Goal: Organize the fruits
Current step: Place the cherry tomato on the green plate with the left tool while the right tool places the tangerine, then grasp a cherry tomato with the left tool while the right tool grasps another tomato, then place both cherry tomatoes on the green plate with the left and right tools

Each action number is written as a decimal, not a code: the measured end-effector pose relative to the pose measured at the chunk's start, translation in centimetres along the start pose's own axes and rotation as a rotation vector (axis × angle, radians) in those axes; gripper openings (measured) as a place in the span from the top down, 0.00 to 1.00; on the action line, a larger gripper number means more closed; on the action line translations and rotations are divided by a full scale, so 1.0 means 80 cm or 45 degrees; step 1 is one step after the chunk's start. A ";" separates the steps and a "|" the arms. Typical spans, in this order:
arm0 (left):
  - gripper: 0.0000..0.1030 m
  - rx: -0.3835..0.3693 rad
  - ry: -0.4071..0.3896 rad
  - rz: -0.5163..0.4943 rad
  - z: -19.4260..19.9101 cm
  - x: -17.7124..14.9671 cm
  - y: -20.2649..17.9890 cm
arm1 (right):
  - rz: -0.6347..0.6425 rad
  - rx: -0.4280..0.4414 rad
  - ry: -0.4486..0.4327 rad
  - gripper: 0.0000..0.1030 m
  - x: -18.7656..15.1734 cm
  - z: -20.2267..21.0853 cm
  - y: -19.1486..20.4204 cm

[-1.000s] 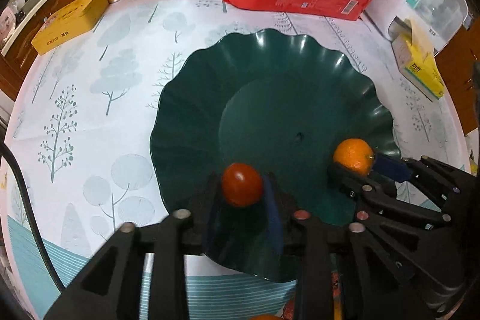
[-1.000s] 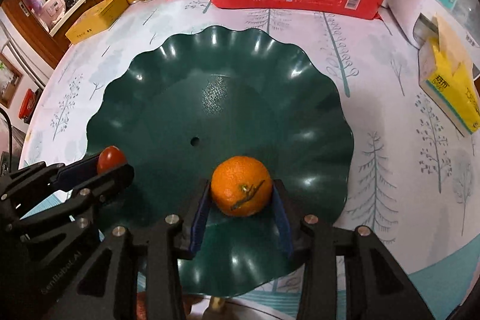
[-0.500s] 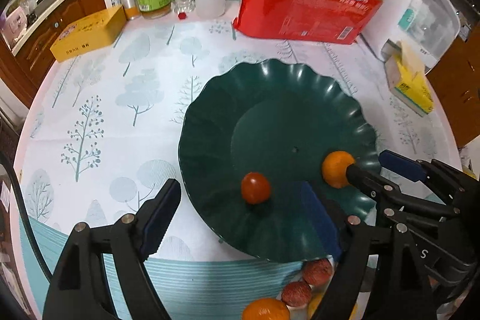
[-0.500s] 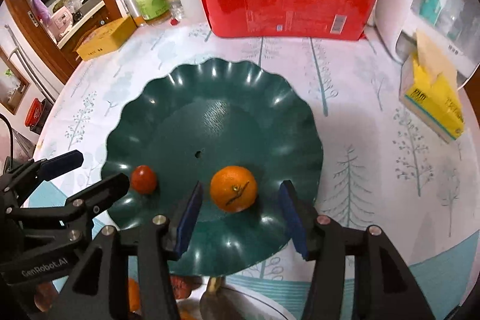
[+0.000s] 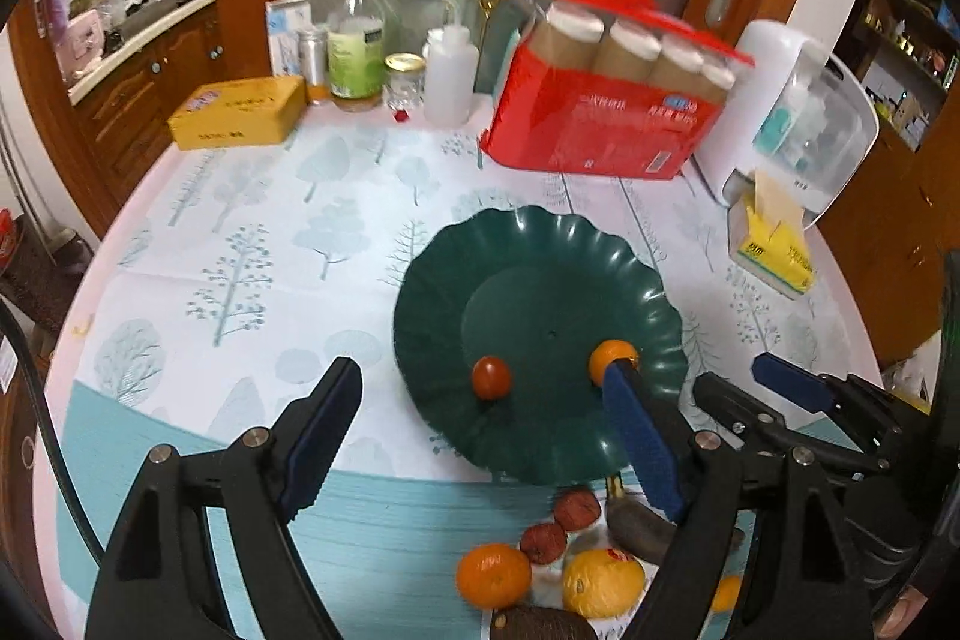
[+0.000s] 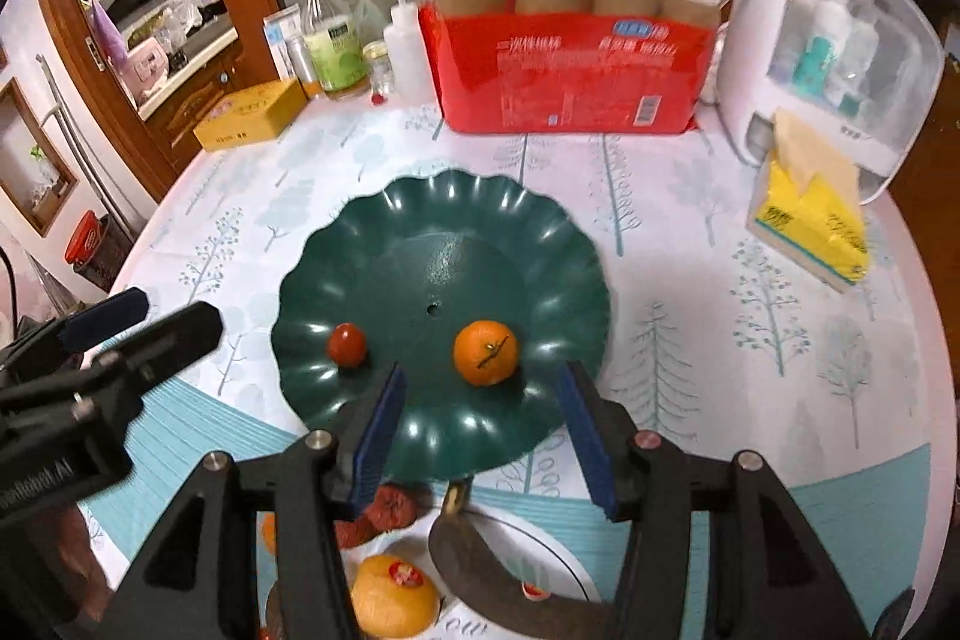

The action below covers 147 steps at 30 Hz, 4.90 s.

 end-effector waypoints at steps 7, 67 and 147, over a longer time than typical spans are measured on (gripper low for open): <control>0.21 0.083 -0.035 -0.070 0.069 -0.012 -0.023 | 0.008 0.010 -0.081 0.48 -0.013 0.067 -0.020; 0.76 0.087 0.159 0.225 -0.007 -0.299 0.007 | 0.603 0.269 -0.048 0.65 -0.324 0.052 0.055; 0.56 -0.004 0.385 -0.015 -0.244 0.027 0.028 | 0.158 0.124 0.249 0.63 0.050 -0.183 0.015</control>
Point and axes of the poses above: each gripper's, at about its wrist camera, not at the fingertips, and z roughly against the way its jaws point, y to its left, x to its top, the point moved 4 cm from there along -z, roughly the way its jaws point, and after that the axes turned 12 degrees about -x, right-handed, at the moved point
